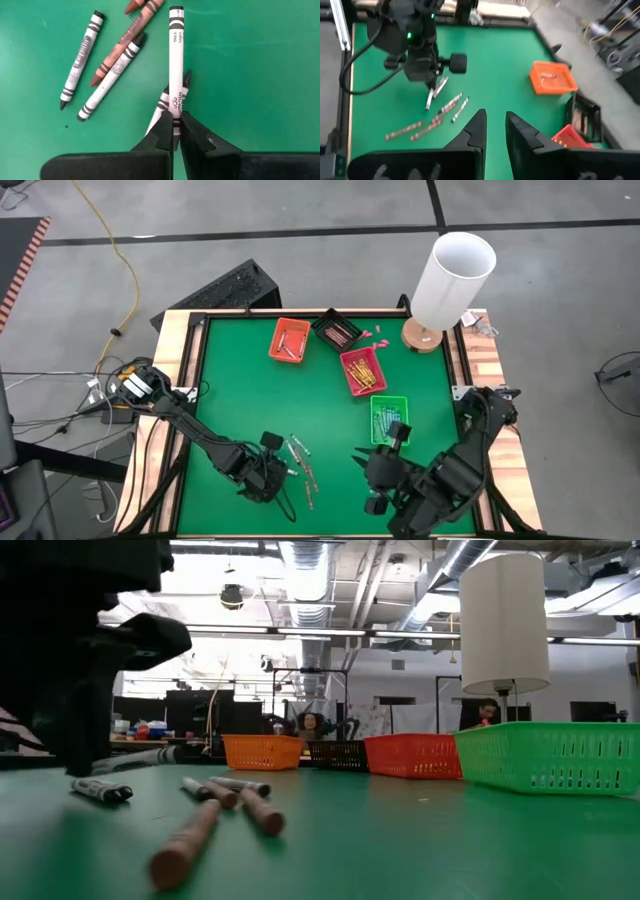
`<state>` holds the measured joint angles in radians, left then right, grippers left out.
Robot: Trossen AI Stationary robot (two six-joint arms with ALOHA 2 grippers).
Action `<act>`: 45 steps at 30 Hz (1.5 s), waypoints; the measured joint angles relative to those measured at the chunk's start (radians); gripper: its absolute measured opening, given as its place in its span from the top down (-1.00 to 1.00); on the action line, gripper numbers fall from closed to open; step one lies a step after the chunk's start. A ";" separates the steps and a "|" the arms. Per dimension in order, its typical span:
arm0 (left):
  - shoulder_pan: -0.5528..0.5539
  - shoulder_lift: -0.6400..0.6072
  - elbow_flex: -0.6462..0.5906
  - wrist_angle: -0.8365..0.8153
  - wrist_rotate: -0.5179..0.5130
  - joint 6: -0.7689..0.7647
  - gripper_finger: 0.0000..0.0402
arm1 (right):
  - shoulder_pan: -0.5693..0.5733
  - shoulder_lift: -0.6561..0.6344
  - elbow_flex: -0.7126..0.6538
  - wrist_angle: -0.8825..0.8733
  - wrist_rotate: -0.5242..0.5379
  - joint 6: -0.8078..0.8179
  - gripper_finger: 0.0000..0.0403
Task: Sort crayons
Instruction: Put the black crayon into the orange bin
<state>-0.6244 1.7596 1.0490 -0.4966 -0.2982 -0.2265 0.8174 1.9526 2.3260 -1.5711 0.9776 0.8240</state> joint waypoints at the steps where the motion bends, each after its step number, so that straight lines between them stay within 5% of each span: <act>1: 0.000 0.000 0.005 0.000 -0.002 -0.006 1.00 | 0.010 0.000 0.000 0.000 0.026 0.009 0.67; 7: -0.006 -0.019 0.050 -0.003 -0.056 -0.030 1.00 | 0.089 0.000 0.000 0.000 0.179 0.065 0.67; 13: -0.025 -0.114 0.074 0.053 -0.250 -0.030 1.00 | 0.175 -0.001 -0.073 -0.001 0.361 0.167 0.67; 18: -0.046 -0.203 0.074 0.243 -0.432 0.014 1.00 | 0.198 0.000 -0.209 0.000 0.481 0.314 0.67; 23: -0.052 -0.226 0.074 0.502 -0.471 0.113 1.00 | 0.171 0.000 -0.361 -0.001 0.564 0.504 0.67; 31: -0.049 -0.221 0.074 0.692 -0.391 0.204 1.00 | 0.121 -0.001 -0.571 0.000 0.593 0.808 0.67; 38: -0.041 -0.220 0.074 0.762 -0.352 0.269 1.00 | 0.116 -0.003 -0.609 0.001 0.594 0.928 0.73; 42: -0.035 -0.220 0.073 0.791 -0.353 0.268 1.00 | 0.116 -0.003 -0.609 0.057 0.570 0.885 0.85; 45: -0.036 -0.220 0.073 0.803 -0.352 0.268 1.00 | 0.098 -0.003 -0.609 0.174 0.447 0.719 0.95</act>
<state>-0.6609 1.5398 1.1225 0.3066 -0.6498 0.0418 0.9153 1.9497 1.7172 -1.3969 1.4246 1.5427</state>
